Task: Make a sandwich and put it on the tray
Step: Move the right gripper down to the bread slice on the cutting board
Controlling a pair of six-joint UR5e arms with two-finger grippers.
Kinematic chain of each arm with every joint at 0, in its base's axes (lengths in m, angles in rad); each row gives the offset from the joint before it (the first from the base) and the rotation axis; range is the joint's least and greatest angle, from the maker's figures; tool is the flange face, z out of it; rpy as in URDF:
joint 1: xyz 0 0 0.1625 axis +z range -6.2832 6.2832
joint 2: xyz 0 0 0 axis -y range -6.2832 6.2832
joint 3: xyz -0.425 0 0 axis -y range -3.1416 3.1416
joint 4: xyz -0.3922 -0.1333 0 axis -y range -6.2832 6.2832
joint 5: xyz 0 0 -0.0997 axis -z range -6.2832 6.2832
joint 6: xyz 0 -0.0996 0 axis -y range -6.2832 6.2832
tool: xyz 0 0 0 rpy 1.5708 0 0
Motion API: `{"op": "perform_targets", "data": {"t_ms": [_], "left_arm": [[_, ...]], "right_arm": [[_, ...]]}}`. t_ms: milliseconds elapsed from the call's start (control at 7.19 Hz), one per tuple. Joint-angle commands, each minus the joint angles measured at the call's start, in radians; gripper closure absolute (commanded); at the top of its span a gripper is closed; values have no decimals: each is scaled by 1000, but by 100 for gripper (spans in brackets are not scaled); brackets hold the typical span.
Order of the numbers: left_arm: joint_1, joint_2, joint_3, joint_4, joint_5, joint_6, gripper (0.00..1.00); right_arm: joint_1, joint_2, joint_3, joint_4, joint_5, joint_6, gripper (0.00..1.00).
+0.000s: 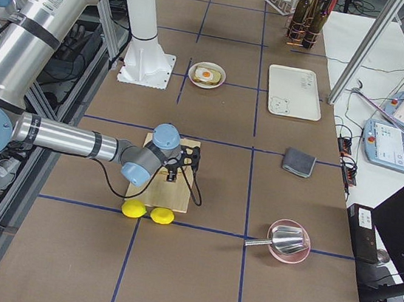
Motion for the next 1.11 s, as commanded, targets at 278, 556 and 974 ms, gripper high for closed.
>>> {"op": "perform_targets", "data": {"t_ms": [278, 556, 974], "left_arm": [[0, 0, 6, 0, 0, 0, 0], [0, 0, 8, -3, 0, 0, 0], [0, 2, 9, -3, 0, 0, 0]], "right_arm": [[-61, 1, -20, 82, -4, 5, 38], [-61, -19, -22, 99, -2, 5, 45], [-61, -30, -29, 99, -2, 5, 49]]}}
